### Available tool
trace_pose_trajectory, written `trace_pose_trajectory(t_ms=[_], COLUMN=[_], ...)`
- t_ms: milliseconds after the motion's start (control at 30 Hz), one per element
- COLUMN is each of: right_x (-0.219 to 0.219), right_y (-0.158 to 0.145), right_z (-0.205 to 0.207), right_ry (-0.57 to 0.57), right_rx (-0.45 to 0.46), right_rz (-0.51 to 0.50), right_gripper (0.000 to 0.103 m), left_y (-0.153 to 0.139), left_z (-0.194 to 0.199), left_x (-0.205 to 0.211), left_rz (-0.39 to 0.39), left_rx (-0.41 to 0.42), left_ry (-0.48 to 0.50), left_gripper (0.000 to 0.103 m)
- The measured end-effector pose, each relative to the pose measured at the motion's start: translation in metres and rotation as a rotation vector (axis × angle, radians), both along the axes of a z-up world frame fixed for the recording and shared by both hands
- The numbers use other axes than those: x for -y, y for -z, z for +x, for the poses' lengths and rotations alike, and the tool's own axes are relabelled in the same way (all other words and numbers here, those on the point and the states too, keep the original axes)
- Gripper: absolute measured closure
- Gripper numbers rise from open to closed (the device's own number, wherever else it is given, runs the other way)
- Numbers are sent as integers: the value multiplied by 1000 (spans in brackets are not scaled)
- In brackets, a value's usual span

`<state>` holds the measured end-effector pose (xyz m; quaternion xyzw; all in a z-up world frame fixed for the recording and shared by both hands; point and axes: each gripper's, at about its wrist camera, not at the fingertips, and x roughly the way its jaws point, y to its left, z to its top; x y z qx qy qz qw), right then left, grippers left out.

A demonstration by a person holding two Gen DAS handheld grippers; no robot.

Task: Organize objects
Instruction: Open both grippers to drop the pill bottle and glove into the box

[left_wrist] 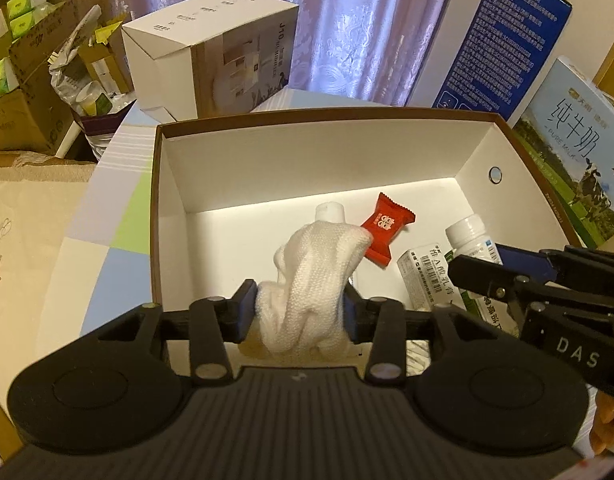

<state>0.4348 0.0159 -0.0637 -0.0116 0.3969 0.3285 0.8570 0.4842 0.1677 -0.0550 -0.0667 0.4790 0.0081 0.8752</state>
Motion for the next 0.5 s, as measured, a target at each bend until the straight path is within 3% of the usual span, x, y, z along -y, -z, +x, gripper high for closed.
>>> trace_pose_trajectory(t_ms=[167, 500], right_x=[1, -5], right_y=[2, 13], right_z=[7, 17], right_ry=[5, 30], right_rx=[-30, -83], right_rz=[22, 24], right_gripper=[79, 78], left_y=[-8, -12], left_z=[1, 6], left_x=[-1, -6], left_rz=[9, 53], left_rx=[39, 44], left_ry=[20, 30], left_gripper=[38, 29])
